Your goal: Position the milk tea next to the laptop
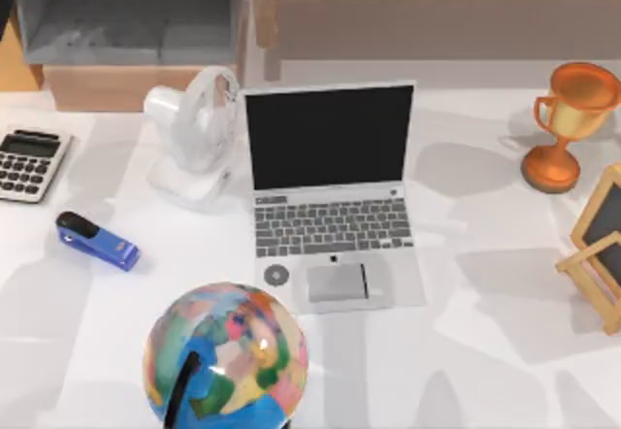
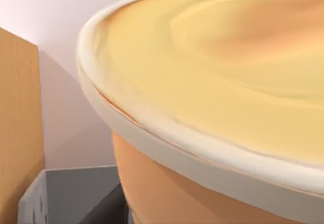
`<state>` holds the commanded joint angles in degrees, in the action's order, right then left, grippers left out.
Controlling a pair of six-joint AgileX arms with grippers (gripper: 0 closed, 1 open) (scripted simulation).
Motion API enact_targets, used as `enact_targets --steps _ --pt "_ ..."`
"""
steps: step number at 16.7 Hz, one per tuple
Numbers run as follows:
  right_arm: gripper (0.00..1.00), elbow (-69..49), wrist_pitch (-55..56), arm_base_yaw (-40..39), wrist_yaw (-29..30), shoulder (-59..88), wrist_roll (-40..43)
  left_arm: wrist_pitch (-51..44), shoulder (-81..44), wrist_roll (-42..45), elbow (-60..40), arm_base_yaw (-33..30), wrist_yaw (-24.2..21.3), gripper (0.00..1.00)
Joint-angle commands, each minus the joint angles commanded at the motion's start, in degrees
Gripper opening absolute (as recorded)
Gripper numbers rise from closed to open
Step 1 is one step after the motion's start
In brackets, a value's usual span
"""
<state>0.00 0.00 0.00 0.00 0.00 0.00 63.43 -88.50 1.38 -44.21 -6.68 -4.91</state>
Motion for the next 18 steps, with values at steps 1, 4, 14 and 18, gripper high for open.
enact_targets --steps 1,4,14,18 --pt "1.0 0.0 0.0 0.0 0.0 0.0 0.0 -1.45 -0.74 -1.15 -2.56 -5.16 4.53 0.0" --pt "1.0 0.0 0.0 0.0 0.0 0.0 0.0 -6.64 -4.7 -4.75 -10.37 -20.31 18.51 0.0" --pt "1.0 0.0 0.0 0.0 0.0 0.0 0.0 -26.72 -32.09 -15.97 -32.79 -56.53 59.93 0.0" --pt "1.0 0.0 0.0 0.0 0.0 0.0 0.0 -31.83 -41.21 -18.47 -37.3 -62.17 68.75 0.0"
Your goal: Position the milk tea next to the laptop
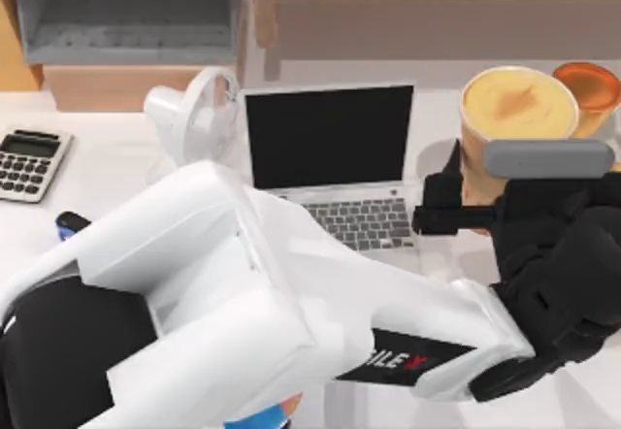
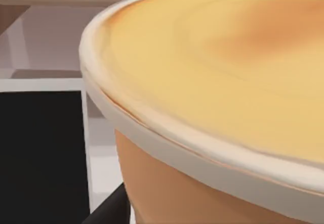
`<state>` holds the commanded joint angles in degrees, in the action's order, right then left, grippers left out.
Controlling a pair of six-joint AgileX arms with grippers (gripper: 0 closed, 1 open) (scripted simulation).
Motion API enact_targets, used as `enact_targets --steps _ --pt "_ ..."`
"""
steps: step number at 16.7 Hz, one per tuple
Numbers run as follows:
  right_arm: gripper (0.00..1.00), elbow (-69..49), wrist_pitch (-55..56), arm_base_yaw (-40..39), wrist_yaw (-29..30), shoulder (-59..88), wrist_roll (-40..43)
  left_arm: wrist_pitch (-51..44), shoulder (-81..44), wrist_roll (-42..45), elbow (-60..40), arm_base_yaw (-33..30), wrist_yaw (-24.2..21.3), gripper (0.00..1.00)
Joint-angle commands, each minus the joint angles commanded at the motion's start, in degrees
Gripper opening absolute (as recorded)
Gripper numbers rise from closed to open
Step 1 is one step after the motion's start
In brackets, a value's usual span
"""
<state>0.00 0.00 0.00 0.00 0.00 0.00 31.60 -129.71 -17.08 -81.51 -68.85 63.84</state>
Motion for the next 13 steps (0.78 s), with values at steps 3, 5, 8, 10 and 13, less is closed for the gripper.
enact_targets --steps 3,5,8,10,13 --pt "1.0 0.0 0.0 0.0 0.0 0.0 0.0 -1.05 -1.85 -0.49 -0.86 -0.98 1.73 0.0" --pt "1.0 0.0 0.0 0.0 0.0 0.0 0.0 -1.05 -1.85 -0.49 -0.86 -0.98 1.73 0.0" --pt "1.0 0.0 0.0 0.0 0.0 0.0 0.0 -1.03 -1.75 -0.35 -0.62 -0.75 1.63 0.0" --pt "1.0 0.0 0.0 0.0 0.0 0.0 0.0 -1.23 -1.38 -0.17 -1.22 -0.76 1.73 0.0" --pt "1.0 0.0 0.0 0.0 0.0 0.0 0.0 -1.91 -0.52 0.29 -3.07 -0.97 1.93 0.0"
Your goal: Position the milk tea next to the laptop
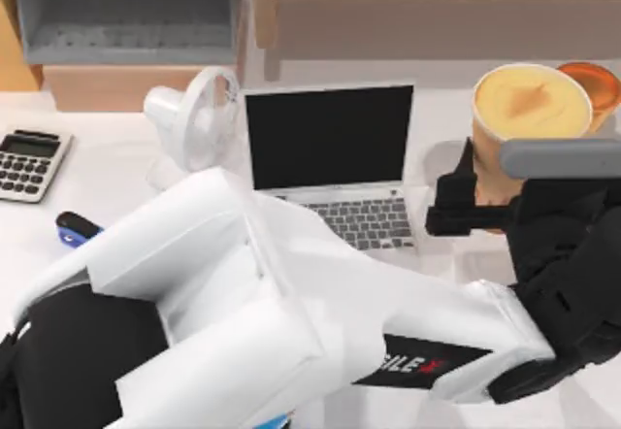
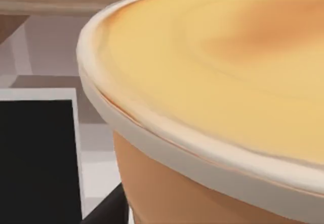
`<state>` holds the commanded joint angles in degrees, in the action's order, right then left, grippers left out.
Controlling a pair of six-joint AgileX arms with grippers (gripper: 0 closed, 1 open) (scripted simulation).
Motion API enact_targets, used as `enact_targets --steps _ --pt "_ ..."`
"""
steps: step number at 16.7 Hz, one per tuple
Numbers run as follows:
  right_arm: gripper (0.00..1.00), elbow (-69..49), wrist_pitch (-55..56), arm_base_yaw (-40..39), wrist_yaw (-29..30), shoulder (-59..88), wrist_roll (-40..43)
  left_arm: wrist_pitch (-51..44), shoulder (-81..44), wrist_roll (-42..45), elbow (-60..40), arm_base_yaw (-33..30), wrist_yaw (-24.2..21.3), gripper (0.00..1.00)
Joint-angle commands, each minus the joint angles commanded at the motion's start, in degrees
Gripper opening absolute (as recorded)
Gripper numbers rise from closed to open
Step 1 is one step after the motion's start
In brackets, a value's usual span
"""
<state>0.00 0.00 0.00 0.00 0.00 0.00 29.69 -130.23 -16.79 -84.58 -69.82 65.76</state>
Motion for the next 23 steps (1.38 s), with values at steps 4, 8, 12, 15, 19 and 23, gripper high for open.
enact_targets --steps 4,8,12,15,19,23 --pt "1.0 0.0 0.0 0.0 0.0 0.0 0.0 -0.83 1.11 0.62 -2.31 -0.44 0.18 0.0" --pt "1.0 0.0 0.0 0.0 0.0 0.0 0.0 -1.02 1.27 1.07 -2.49 -0.44 0.21 0.0" --pt "1.0 0.0 0.0 0.0 0.0 0.0 0.0 0.66 0.03 0.8 -1.08 -0.14 0.45 0.0" --pt "1.0 0.0 0.0 0.0 0.0 0.0 0.0 2.8 -1.59 0.22 0.59 0.31 0.48 0.0" --pt "1.0 0.0 0.0 0.0 0.0 0.0 0.0 5.48 -4.53 -0.67 2.42 0.13 -0.01 0.0" --pt "1.0 0.0 0.0 0.0 0.0 0.0 0.0 5.72 -5.35 -0.85 3.11 -0.01 -0.25 0.0"
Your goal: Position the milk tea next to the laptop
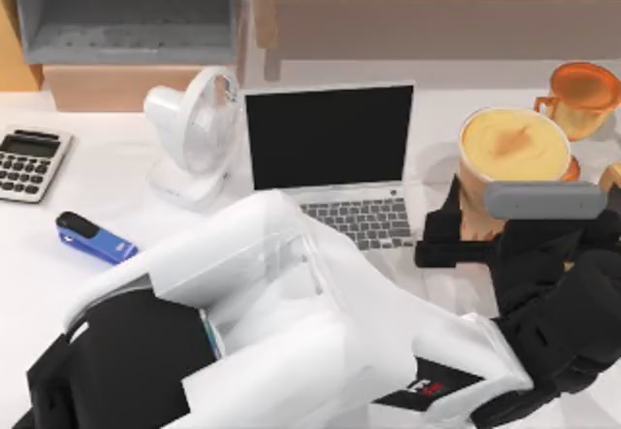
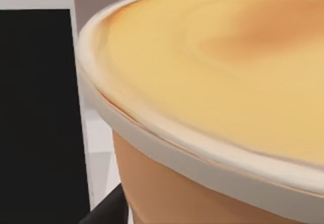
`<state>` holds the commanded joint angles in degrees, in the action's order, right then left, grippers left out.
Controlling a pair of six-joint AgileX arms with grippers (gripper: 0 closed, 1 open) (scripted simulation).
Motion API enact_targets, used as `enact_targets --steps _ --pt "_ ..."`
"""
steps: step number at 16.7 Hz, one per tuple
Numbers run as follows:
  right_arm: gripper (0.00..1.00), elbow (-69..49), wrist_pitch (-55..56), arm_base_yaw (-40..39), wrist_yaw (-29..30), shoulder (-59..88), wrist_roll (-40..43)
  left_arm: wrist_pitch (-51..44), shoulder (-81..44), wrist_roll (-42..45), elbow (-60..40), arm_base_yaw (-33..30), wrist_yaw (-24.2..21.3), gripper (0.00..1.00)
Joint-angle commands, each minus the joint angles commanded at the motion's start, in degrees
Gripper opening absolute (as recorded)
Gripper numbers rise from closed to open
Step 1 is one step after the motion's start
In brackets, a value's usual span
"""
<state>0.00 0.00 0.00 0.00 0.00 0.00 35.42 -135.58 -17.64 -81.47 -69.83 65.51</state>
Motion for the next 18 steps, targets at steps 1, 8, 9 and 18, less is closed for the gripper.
enact_targets --steps 1,8,9,18 --pt "1.0 0.0 0.0 0.0 0.0 0.0 0.0 0.0 0.0 0.0 0.0 0.0 0.0 0.0" --pt "1.0 0.0 0.0 0.0 0.0 0.0 0.0 0.0 0.0 0.0 0.0 0.0 0.0 0.45" --pt "1.0 0.0 0.0 0.0 0.0 0.0 0.0 0.0 0.0 0.0 0.0 0.0 0.0 0.53" --pt "1.0 0.0 0.0 0.0 0.0 0.0 0.0 0.0 0.0 0.0 0.0 0.0 0.0 1.0"
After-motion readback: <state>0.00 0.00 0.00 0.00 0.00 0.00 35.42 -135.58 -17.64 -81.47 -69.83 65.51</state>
